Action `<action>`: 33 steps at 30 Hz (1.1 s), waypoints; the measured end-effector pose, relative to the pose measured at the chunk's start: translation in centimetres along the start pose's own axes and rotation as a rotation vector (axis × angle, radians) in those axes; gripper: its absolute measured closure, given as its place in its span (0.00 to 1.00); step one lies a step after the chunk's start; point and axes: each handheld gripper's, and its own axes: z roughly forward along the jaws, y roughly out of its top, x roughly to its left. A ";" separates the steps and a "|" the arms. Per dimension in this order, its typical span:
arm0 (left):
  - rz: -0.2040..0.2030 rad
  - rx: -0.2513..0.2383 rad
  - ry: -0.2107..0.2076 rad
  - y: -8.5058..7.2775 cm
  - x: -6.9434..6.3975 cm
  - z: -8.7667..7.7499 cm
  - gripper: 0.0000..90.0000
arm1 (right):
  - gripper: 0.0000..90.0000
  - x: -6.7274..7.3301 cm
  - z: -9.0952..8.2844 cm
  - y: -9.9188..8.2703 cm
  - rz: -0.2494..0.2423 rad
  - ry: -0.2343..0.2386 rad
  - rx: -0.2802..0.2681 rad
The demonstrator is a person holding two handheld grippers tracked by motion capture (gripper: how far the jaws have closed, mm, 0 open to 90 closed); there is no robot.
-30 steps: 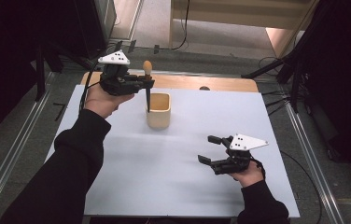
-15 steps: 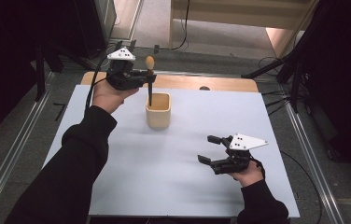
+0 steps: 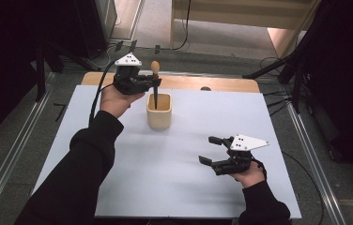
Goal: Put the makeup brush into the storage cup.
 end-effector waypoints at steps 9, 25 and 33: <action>-0.004 0.019 0.003 -1.0 0.1 0.6 0.86 | 0.22 0.0 0.1 0.0 -0.003 0.000 0.003; -0.017 0.041 -0.028 -1.9 0.5 0.9 0.63 | 0.22 0.1 0.2 0.0 -0.011 0.003 0.008; -0.018 0.089 -0.039 -2.1 0.8 0.6 0.34 | 0.22 0.1 0.1 0.0 -0.007 0.002 0.009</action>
